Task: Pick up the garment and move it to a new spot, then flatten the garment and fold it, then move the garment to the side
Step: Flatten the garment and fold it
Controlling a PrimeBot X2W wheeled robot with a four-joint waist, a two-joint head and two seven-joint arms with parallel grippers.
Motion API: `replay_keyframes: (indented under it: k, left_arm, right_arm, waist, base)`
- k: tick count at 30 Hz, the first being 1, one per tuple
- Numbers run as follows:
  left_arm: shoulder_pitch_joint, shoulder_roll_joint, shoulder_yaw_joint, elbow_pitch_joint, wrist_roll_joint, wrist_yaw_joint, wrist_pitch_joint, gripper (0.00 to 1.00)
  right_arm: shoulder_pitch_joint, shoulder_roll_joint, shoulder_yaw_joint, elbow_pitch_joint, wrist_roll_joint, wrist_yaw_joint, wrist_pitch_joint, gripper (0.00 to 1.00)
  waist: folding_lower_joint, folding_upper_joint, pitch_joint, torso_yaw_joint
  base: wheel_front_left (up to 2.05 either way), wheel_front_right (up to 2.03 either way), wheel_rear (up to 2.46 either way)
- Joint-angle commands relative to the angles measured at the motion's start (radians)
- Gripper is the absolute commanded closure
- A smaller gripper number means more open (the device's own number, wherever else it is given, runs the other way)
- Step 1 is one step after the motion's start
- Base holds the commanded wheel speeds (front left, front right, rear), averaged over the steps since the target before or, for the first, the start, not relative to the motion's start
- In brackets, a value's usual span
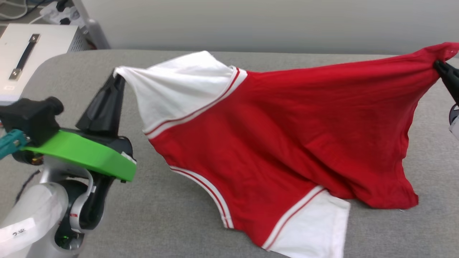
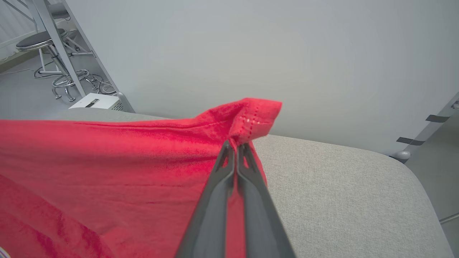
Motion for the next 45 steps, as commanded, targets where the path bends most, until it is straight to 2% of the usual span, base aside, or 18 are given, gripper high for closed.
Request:
replay_keyframes:
  k: [1,13,18,28,34,39,45]
  left_arm:
    - [-0.029,0.012,0.015,-0.011,0.013,0.009,-0.016,1.0]
    - [-0.163,0.049,0.11,-0.118,0.065,0.016,-0.081,1.0]
    - [-0.238,0.068,0.142,-0.15,0.077,0.008,-0.087,1.0]
    - [-0.387,0.149,0.149,-0.138,0.095,-0.027,0.003,1.0]
    - [-0.497,0.205,0.144,-0.09,0.102,-0.077,0.059,1.0]
    - [-0.645,0.251,0.138,-0.005,0.111,-0.157,0.084,1.0]
    - [-0.888,0.24,0.095,0.152,0.141,-0.25,0.096,1.0]
  right_arm:
    - [0.017,0.003,-0.016,-0.02,0.003,-0.001,-0.013,1.0]
    - [0.037,0.061,-0.155,-0.202,-0.026,-0.001,-0.035,1.0]
    - [0.009,0.088,-0.189,-0.242,-0.041,-0.001,-0.039,1.0]
    - [-0.072,0.091,-0.211,-0.261,-0.08,-0.001,-0.099,1.0]
    - [-0.154,0.066,-0.203,-0.239,-0.095,-0.001,-0.134,1.0]
    - [-0.292,0.025,-0.175,-0.157,-0.116,-0.001,-0.173,1.0]
    - [-0.513,0.019,-0.125,-0.021,-0.143,-0.001,-0.202,1.0]
  waist:
    - [0.0,0.0,-0.041,-0.042]
    - [0.0,0.0,-0.06,-0.076]
    - [0.0,0.0,-0.051,-0.081]
    - [0.0,0.0,0.027,-0.091]
    - [0.0,0.0,0.135,-0.094]
    - [0.0,0.0,0.254,-0.097]
    - [0.0,0.0,0.388,-0.096]
  base:
    - [0.0,0.0,0.0]
    - [0.0,0.0,0.0]
    - [0.0,0.0,0.0]
    - [0.0,0.0,0.0]
    - [0.0,0.0,0.0]
    - [0.0,0.0,0.0]
    - [0.0,0.0,0.0]
